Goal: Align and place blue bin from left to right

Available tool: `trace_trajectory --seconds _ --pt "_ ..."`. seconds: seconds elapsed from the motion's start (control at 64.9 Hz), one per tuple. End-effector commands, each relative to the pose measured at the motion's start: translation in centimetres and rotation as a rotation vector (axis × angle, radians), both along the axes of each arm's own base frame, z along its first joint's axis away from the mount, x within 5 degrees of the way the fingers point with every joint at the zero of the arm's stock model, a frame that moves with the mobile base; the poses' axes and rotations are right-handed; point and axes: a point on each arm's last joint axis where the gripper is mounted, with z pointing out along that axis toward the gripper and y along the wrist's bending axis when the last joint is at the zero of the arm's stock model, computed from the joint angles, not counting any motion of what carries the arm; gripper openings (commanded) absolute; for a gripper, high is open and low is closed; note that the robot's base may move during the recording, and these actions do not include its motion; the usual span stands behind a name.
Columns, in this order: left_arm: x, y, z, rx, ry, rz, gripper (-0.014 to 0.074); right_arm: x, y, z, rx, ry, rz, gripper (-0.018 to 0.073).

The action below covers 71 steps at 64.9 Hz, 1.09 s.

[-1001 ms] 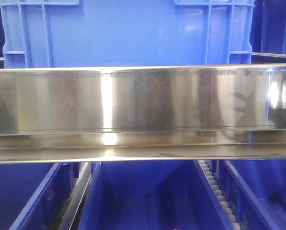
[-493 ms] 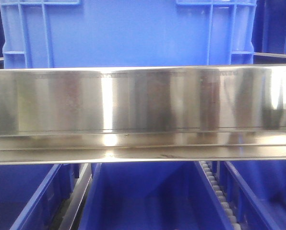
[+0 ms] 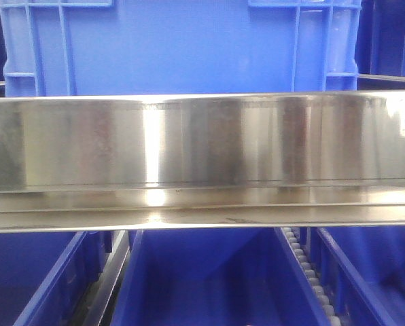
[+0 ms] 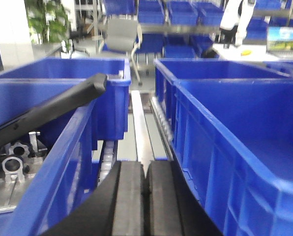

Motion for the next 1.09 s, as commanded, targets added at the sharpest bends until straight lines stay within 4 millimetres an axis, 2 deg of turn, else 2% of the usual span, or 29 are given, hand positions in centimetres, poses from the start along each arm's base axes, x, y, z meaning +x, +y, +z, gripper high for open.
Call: trace_trajectory --seconds 0.0,0.139,0.447,0.585,0.847,1.078 --pt "1.6 -0.1 1.4 -0.007 0.018 0.000 -0.0111 1.6 0.4 1.0 -0.010 0.034 0.004 -0.0080" --pt "3.3 -0.2 2.7 -0.010 0.003 -0.001 -0.0111 3.6 0.8 1.5 -0.013 0.048 0.004 -0.0080" --pt "5.5 -0.3 2.3 -0.017 0.000 -0.005 -0.0111 5.1 1.2 1.4 -0.008 0.034 0.006 -0.0080" --pt "7.1 -0.4 2.1 -0.020 0.171 -0.002 -0.0111 6.9 1.7 1.4 -0.020 0.161 0.007 -0.0077" --pt "13.0 -0.8 3.5 -0.024 0.332 -0.008 -0.0111 13.2 3.8 3.3 -0.050 0.372 0.025 -0.0077" --pt "18.5 -1.1 4.0 -0.032 0.404 -0.004 -0.0111 18.9 7.1 3.3 -0.024 0.494 0.058 -0.0077"
